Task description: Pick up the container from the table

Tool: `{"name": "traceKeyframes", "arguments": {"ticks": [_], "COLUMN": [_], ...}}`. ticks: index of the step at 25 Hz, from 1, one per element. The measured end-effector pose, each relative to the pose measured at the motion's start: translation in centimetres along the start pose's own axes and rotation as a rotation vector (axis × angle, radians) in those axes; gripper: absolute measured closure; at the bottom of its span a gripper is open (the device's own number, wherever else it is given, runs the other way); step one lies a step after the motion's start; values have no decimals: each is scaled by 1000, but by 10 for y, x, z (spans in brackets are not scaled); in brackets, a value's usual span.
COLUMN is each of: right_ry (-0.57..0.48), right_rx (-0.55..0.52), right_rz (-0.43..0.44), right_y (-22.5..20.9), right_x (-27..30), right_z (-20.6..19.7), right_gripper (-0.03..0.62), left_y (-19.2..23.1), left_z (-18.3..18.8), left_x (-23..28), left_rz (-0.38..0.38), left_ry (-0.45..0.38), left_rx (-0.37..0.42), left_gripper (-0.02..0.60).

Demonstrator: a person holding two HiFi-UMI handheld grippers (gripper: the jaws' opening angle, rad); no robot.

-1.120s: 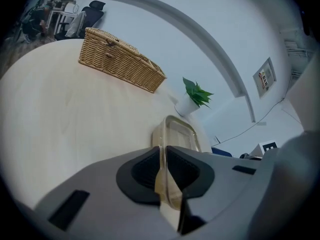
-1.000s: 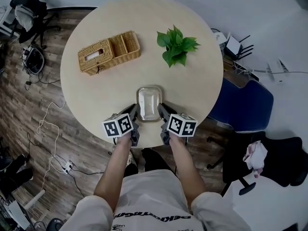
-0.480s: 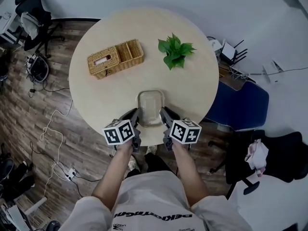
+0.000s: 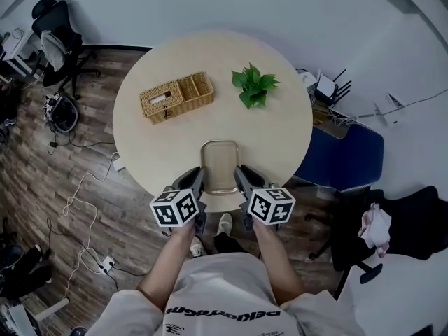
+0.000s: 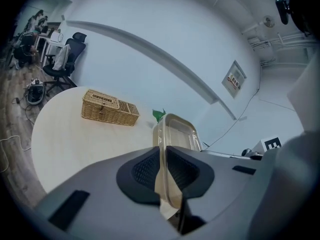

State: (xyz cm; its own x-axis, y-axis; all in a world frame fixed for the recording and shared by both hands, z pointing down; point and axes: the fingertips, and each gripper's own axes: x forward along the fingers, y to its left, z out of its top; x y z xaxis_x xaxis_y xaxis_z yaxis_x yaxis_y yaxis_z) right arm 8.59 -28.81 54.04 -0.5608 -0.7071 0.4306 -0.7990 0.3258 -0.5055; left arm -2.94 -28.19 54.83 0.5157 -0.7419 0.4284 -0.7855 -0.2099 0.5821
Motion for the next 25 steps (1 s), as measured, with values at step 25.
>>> {"name": "traceKeyframes", "arguments": {"ticks": [25], "right_ry": [-216], "right_rx": [-182], "right_rz": [-37], "right_y": [90], "right_x": [-103], "right_z": [25], "right_gripper": [499], "left_y": [-76], "left_z": [28], "left_x": [-114], "left_rz": [-54], "left_ry": [-210], "left_rx": [271], "left_gripper": [528]}}
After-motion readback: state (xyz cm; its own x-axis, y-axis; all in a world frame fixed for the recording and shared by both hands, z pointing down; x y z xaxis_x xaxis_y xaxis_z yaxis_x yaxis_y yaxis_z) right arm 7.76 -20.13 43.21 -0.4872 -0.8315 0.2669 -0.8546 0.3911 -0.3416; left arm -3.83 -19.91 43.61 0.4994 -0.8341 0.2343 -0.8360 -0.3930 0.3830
